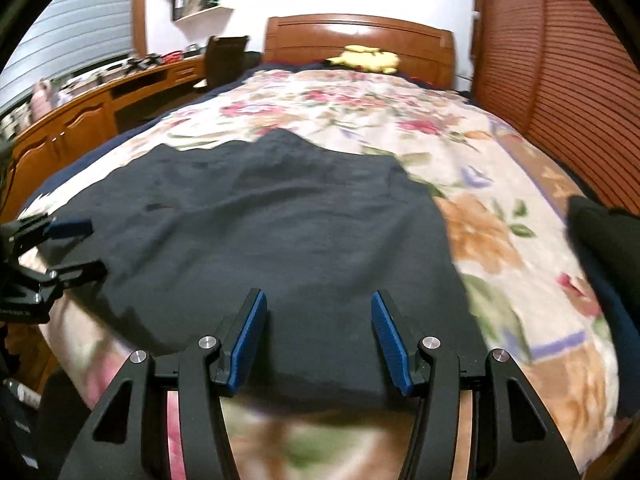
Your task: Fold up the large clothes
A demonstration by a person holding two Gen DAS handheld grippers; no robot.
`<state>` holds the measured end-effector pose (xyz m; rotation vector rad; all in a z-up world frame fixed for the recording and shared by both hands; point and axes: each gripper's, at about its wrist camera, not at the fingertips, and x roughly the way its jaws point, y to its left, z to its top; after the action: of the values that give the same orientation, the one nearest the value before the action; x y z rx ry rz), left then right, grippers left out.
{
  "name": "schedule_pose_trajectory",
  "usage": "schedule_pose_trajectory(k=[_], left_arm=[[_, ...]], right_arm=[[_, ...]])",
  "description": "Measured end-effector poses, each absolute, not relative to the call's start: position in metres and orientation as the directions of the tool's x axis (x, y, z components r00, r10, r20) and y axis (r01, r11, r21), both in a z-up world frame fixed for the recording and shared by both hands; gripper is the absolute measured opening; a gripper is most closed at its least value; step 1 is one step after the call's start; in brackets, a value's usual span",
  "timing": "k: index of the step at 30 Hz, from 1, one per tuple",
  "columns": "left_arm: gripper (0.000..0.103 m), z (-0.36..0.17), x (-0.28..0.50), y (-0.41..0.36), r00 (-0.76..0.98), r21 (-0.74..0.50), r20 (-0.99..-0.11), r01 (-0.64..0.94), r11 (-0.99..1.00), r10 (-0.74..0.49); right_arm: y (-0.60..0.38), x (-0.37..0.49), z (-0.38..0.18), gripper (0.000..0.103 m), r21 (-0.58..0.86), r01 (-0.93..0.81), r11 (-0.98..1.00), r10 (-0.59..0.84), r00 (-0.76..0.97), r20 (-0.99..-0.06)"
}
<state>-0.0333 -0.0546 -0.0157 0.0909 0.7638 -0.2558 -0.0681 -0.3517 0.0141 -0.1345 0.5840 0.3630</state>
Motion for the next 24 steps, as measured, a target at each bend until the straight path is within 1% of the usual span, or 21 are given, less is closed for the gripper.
schedule_pose_trajectory(k=[8, 9, 12, 15, 18, 19, 20, 22, 24], left_arm=[[0.08, -0.022, -0.031, -0.053, 0.685, -0.014, -0.705, 0.248, 0.969, -0.185], [0.08, -0.023, -0.03, -0.054, 0.685, -0.014, -0.704, 0.247, 0.969, -0.185], [0.08, -0.024, -0.031, -0.053, 0.687, -0.016, -0.702, 0.247, 0.969, -0.187], [0.08, -0.025, -0.031, -0.053, 0.688, -0.015, -0.701, 0.248, 0.969, -0.187], [0.08, -0.025, -0.031, -0.053, 0.688, -0.015, -0.702, 0.248, 0.969, -0.187], [0.08, -0.025, -0.031, -0.053, 0.688, -0.014, -0.701, 0.248, 0.969, -0.187], [0.08, -0.025, -0.031, -0.053, 0.688, -0.014, -0.701, 0.248, 0.969, -0.187], [0.08, -0.025, -0.031, -0.053, 0.688, -0.014, -0.701, 0.249, 0.968, -0.187], [0.08, -0.026, -0.031, -0.053, 0.688, -0.015, -0.701, 0.248, 0.969, -0.187]], right_arm=[[-0.349, -0.079, 0.021, 0.057, -0.046, -0.316, 0.948, 0.236, 0.789, -0.567], [-0.348, -0.081, 0.022, 0.058, -0.046, -0.308, 0.95, 0.229, 0.791, -0.567], [-0.345, -0.08, 0.024, 0.065, -0.047, -0.286, 0.957, 0.209, 0.796, -0.568], [-0.346, -0.077, 0.023, 0.066, -0.047, -0.272, 0.961, 0.195, 0.788, -0.584], [-0.348, -0.074, 0.021, 0.071, -0.045, -0.254, 0.966, 0.177, 0.778, -0.603], [-0.348, -0.073, 0.019, 0.075, -0.04, -0.247, 0.968, 0.172, 0.773, -0.611], [-0.351, -0.071, 0.018, 0.081, -0.033, -0.238, 0.971, 0.167, 0.768, -0.618], [-0.356, -0.065, 0.013, 0.088, -0.007, -0.209, 0.978, 0.157, 0.754, -0.637], [-0.36, -0.059, 0.01, 0.091, 0.036, -0.199, 0.979, 0.173, 0.733, -0.658]])
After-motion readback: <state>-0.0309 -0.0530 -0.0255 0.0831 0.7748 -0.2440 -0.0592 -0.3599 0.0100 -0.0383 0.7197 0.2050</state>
